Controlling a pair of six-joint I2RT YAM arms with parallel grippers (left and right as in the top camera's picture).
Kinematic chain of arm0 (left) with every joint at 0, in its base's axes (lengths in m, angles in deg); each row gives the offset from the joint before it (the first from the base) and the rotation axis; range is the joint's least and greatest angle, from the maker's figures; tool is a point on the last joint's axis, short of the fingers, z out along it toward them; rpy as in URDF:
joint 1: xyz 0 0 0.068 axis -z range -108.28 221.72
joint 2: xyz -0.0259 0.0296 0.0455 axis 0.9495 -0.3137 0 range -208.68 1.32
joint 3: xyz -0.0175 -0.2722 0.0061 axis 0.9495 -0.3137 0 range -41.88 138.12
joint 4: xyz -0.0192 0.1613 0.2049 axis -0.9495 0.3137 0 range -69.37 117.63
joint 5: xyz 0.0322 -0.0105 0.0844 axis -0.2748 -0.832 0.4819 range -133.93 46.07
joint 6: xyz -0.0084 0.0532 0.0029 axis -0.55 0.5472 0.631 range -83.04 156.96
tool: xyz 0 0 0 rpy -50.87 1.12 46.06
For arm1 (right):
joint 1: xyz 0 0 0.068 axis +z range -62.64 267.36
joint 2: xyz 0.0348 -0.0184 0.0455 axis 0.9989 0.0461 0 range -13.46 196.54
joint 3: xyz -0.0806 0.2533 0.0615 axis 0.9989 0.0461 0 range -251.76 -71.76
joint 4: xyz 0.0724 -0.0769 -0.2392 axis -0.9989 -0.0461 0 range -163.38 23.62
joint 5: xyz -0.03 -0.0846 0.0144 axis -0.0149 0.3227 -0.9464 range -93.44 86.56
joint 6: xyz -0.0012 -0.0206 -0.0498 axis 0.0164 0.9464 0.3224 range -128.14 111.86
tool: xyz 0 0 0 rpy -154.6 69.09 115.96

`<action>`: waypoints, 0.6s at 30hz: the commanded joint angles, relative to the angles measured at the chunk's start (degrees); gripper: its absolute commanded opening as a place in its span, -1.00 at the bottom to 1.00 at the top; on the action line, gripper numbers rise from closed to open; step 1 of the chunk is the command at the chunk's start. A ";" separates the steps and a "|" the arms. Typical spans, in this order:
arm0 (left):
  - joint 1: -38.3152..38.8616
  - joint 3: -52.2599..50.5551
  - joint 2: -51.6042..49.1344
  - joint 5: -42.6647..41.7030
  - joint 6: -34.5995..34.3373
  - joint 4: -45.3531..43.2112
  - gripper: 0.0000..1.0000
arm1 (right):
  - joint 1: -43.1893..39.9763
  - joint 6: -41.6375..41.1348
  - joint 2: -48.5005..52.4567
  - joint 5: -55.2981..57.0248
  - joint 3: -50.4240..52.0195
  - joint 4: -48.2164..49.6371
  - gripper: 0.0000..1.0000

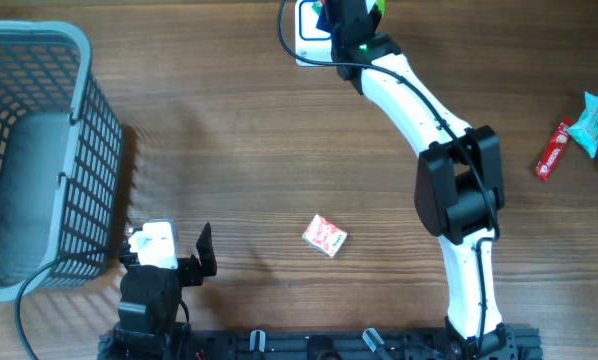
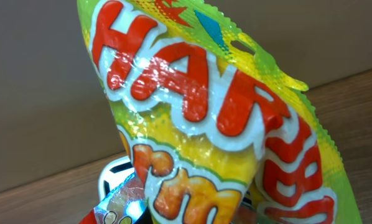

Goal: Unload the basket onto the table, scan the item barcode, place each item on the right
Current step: 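Hold the Haribo bag up to the scanner with the right gripper, then move the Haribo bag to the right edge and release it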

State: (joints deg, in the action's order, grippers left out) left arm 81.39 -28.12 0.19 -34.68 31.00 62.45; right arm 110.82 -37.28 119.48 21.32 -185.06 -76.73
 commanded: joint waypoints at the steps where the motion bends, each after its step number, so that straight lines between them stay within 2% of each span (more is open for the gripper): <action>1: -0.37 -0.37 0.31 0.68 -0.55 -0.15 1.00 | 0.33 3.19 2.56 1.51 -1.16 2.32 -0.90; 6: -0.37 -0.37 0.31 0.68 -0.55 -0.15 1.00 | 0.74 3.72 3.08 0.90 -1.64 3.41 -0.90; 8: -0.37 -0.37 0.31 0.68 -0.55 -0.15 1.00 | 0.74 4.11 3.06 -2.01 -3.34 0.11 -0.90; 9: -0.37 -0.37 0.31 0.68 -0.55 -0.15 1.00 | 0.72 4.07 3.06 -3.04 -5.62 -3.93 -0.91; 13: -0.37 -0.37 0.31 0.68 -0.55 -0.15 1.00 | -1.79 3.63 -0.81 1.55 -18.73 -32.63 -0.91; 16: -0.37 -0.37 0.31 0.68 -0.55 -0.15 1.00 | -7.96 0.85 -5.49 15.52 -19.61 -51.34 -0.91; 18: -0.37 -0.37 0.31 0.68 -0.55 -0.15 1.00 | -13.66 0.66 -5.42 18.97 -18.58 -56.26 -0.91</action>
State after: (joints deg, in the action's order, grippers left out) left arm 81.39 -28.12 0.19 -34.70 31.00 62.45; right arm 103.91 -35.10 116.57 29.97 -202.80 -130.82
